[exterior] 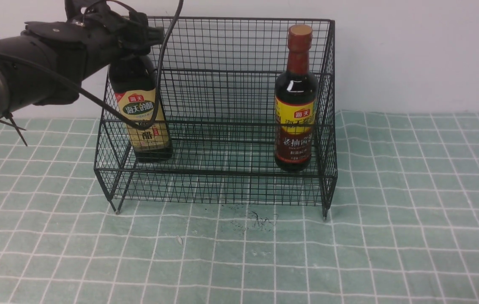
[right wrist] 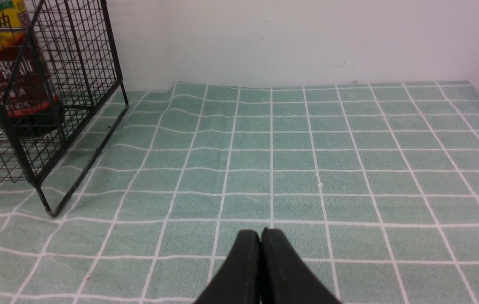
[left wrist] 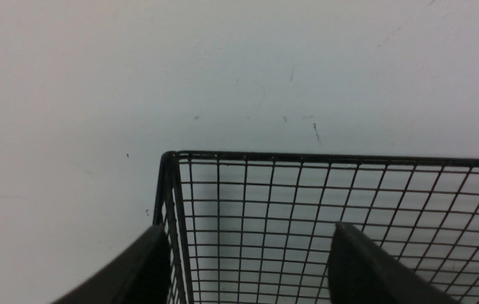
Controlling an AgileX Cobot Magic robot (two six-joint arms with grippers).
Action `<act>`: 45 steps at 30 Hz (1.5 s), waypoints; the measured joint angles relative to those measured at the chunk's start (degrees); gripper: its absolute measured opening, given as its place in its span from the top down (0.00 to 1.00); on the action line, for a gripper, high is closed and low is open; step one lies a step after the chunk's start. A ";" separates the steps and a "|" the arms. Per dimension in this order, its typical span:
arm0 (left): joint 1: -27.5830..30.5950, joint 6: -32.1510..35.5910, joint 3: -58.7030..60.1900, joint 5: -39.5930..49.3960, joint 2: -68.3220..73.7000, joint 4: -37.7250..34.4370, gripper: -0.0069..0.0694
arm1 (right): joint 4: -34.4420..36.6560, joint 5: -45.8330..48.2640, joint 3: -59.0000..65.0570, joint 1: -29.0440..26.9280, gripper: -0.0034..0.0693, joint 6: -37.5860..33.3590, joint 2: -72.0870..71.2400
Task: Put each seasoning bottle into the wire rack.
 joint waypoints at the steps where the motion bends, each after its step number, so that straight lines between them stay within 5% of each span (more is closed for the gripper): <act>1: 0.00 0.77 0.00 0.12 -0.48 -0.24 0.32 | 0.00 0.00 0.00 0.00 0.97 0.00 0.00; 12: 0.00 7.32 0.00 9.58 -9.79 -0.59 0.39 | 0.00 0.00 0.00 0.00 0.97 0.00 0.00; 19: 0.04 6.56 -0.05 20.29 -16.82 -0.31 0.81 | 0.00 0.00 0.00 0.00 0.97 0.00 0.00; 24: 0.10 -1.60 -0.11 31.39 -18.84 2.27 0.91 | 0.00 0.00 0.00 0.00 0.97 0.00 0.00; 28: 0.10 -18.04 -0.11 46.22 -19.04 15.90 0.92 | 0.00 0.00 0.00 0.00 0.97 0.00 0.00; 33: 0.05 -41.73 0.08 67.21 -20.08 49.62 0.92 | 0.00 0.00 0.00 0.00 0.97 0.00 0.00; 36: 0.05 -49.73 1.79 71.13 -23.82 59.63 0.92 | 0.00 0.00 0.00 0.00 0.97 0.00 0.00; 45: 0.05 -53.33 19.25 63.58 -53.70 60.75 0.92 | 0.00 0.00 0.00 0.00 0.97 0.00 0.00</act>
